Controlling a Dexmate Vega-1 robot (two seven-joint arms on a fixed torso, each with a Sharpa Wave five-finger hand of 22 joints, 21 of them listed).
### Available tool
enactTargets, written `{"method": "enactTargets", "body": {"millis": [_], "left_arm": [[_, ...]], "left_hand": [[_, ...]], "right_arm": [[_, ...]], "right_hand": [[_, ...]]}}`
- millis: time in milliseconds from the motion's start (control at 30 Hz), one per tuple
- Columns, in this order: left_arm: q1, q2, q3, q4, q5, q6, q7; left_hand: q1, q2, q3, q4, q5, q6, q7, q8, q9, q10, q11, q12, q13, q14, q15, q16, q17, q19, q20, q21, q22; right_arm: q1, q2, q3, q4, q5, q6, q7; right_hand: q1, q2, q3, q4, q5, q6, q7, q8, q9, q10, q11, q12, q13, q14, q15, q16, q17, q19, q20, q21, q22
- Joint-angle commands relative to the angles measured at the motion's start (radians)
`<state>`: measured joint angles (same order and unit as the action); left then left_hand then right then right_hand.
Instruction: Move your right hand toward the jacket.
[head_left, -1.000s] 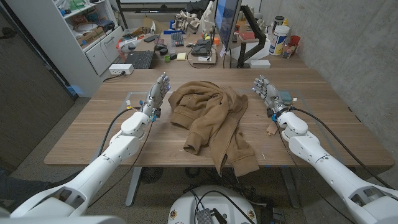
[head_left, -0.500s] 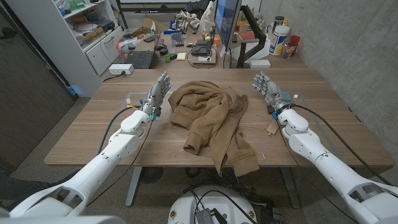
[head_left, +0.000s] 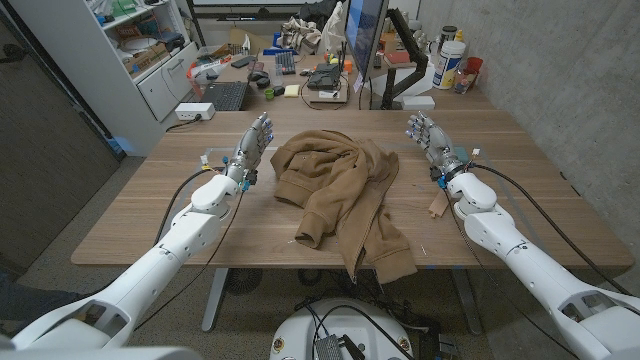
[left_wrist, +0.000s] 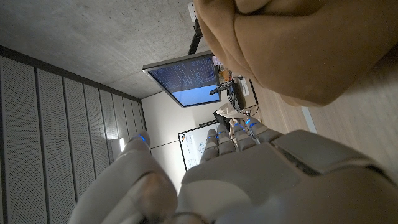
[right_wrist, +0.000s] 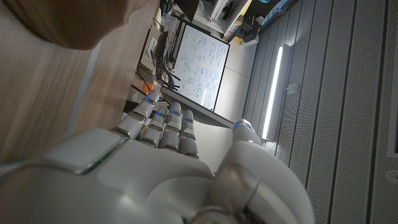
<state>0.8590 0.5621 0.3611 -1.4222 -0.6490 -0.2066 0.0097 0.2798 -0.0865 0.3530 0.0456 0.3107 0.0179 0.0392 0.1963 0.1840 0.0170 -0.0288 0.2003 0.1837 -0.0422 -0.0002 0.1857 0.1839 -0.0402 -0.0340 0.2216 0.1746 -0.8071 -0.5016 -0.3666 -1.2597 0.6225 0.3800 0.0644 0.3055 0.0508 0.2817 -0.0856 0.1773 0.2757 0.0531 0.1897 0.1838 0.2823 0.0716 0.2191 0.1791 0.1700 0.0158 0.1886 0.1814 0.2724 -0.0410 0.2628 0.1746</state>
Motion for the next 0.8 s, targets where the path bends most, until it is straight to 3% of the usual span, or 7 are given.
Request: {"method": "enactTargets", "body": {"millis": [33, 567, 800], "left_arm": [[0.005, 0.015, -0.009, -0.017, -0.005, 0.010, 0.000], [0.004, 0.022, -0.010, -0.027, -0.008, 0.027, 0.003], [0.010, 0.024, -0.016, -0.038, -0.014, 0.030, 0.010]], "left_hand": [[0.005, 0.005, 0.001, 0.005, 0.007, 0.006, 0.001, 0.005, 0.002, 0.002, 0.000, 0.003, 0.005, -0.007, 0.000, 0.001, 0.001, -0.009, -0.023, -0.003, 0.005], [0.008, 0.010, 0.000, 0.005, 0.008, 0.015, 0.001, 0.007, 0.002, 0.003, 0.001, 0.003, 0.005, -0.008, 0.001, 0.001, 0.001, -0.014, -0.018, -0.008, 0.006], [0.009, 0.013, 0.000, 0.005, 0.008, 0.016, 0.000, 0.007, 0.002, 0.001, 0.001, 0.003, 0.005, -0.010, 0.002, 0.001, 0.001, -0.017, -0.016, -0.010, 0.006]], "right_arm": [[0.008, 0.022, 0.005, 0.050, -0.012, 0.081, 0.015], [0.020, 0.023, -0.008, 0.050, -0.048, 0.116, 0.017], [0.021, 0.016, -0.011, 0.042, -0.072, 0.142, 0.015]], "right_hand": [[0.010, -0.013, 0.002, -0.009, 0.005, 0.013, -0.014, 0.012, 0.003, 0.013, -0.009, 0.006, 0.005, 0.009, -0.009, 0.002, 0.000, 0.001, -0.001, -0.004, 0.005], [0.008, -0.025, -0.004, -0.015, 0.009, 0.030, -0.030, 0.014, 0.003, 0.022, -0.017, 0.007, 0.005, 0.013, -0.017, 0.001, 0.001, 0.000, 0.000, -0.014, 0.005], [0.008, -0.026, -0.005, -0.015, 0.010, 0.033, -0.022, 0.015, 0.003, 0.024, -0.018, 0.007, 0.005, 0.016, -0.018, 0.002, 0.001, 0.001, 0.000, -0.016, 0.006]]}}
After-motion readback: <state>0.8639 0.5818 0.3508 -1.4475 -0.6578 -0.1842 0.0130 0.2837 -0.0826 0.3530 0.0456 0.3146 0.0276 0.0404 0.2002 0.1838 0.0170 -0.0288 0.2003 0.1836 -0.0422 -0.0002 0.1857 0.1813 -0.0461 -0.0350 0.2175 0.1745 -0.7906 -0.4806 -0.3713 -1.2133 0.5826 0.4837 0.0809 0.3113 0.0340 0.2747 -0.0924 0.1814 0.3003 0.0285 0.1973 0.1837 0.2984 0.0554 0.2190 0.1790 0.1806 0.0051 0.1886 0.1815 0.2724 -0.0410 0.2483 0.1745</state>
